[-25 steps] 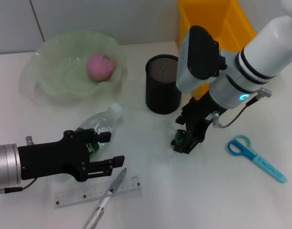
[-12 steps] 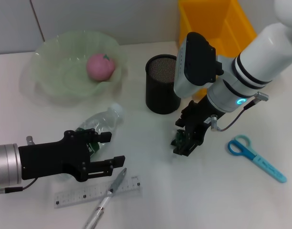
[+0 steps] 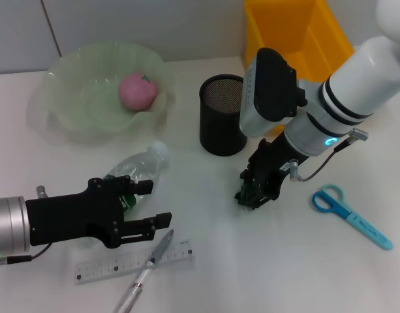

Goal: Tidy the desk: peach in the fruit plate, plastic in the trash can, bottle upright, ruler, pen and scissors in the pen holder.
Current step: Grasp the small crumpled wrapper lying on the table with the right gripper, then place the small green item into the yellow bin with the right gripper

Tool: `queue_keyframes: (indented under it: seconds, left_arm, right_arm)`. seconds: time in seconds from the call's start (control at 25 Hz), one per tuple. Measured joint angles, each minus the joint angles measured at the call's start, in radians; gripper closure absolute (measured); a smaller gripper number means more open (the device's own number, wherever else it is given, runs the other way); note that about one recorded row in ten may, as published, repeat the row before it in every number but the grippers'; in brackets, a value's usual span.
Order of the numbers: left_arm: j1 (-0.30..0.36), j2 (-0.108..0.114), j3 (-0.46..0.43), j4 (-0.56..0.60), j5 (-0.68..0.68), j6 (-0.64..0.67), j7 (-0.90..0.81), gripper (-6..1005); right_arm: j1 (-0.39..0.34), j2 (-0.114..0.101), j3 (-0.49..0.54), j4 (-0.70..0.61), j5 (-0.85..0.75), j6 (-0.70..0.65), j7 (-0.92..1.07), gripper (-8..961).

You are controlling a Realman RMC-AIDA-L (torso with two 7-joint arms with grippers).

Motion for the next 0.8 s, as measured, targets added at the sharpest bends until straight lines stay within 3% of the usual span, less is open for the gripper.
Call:
queue_keyframes:
  seconds: [0.2,0.4,0.44,0.56,0.64,0.68,0.8]
  left_arm:
    - [0.002,0.000,-0.007,0.000,0.000,0.005,0.000,273]
    - [0.006,0.001,-0.011,0.000,0.000,0.007,0.000,273]
    - [0.007,0.002,-0.011,0.000,0.000,0.008,0.000,273]
    - [0.007,0.003,-0.011,0.000,0.000,0.010,0.000,273]
    - [0.008,0.004,-0.011,0.000,0.000,0.012,0.000,273]
    - [0.008,0.004,-0.011,0.000,0.000,0.012,0.000,273]
    - [0.009,0.005,-0.011,0.000,0.000,0.013,0.000,273]
  right_arm:
    - [-0.020,-0.001,0.011,-0.051,0.041,-0.040,-0.001,459]
    - [-0.119,-0.005,0.066,-0.272,0.134,-0.178,-0.001,496]
    - [-0.154,-0.005,0.123,-0.357,0.170,-0.245,-0.001,506]
    - [-0.179,-0.006,0.192,-0.422,0.212,-0.302,-0.002,534]
    - [-0.220,-0.007,0.336,-0.511,0.301,-0.351,-0.012,550]
    - [-0.220,-0.007,0.336,-0.511,0.301,-0.351,-0.012,557]
    - [-0.250,-0.007,0.465,-0.542,0.370,-0.299,-0.017,576]
